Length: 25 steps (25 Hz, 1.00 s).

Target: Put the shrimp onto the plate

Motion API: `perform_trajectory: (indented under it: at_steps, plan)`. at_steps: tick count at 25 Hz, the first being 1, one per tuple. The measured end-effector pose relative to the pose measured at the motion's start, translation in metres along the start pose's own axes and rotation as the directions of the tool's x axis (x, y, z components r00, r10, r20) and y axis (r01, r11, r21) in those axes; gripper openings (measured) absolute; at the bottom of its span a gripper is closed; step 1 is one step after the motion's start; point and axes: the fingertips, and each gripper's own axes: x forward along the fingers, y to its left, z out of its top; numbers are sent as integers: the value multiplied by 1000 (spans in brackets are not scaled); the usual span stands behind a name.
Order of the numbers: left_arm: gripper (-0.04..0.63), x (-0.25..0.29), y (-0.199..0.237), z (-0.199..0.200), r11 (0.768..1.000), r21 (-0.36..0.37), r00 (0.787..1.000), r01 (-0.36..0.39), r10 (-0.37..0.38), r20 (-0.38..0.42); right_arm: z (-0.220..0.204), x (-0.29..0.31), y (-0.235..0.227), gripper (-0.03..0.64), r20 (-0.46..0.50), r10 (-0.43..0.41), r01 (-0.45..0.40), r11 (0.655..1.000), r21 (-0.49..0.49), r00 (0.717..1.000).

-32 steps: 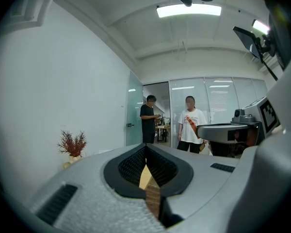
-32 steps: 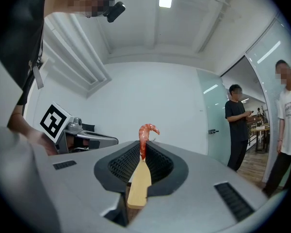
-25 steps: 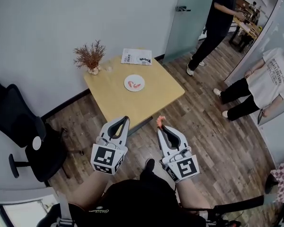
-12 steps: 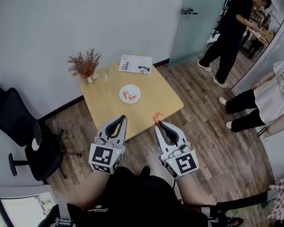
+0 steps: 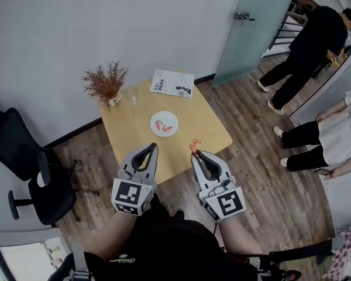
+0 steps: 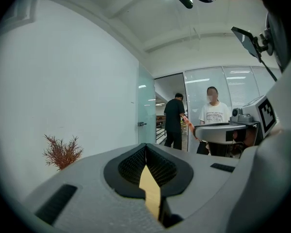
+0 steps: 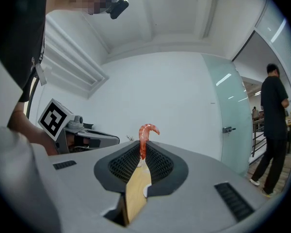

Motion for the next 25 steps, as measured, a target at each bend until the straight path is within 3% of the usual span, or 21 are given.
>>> perform_trajectory:
  at_steps: [9,14,25]
  plan:
    - [5,25,63,18,999,-10,998,36,-35,55,9,78,7,37,-14,-12,11,999,-40,1000]
    - [5,31,91,11,998,-18,997,64,-63,49,6,105,14,37,-28,-33,32,999,-38,999]
    - [5,50,102,9,998,-41,999,37,-35,34,1,130,0,37,-52,11,-13,999,-46,999]
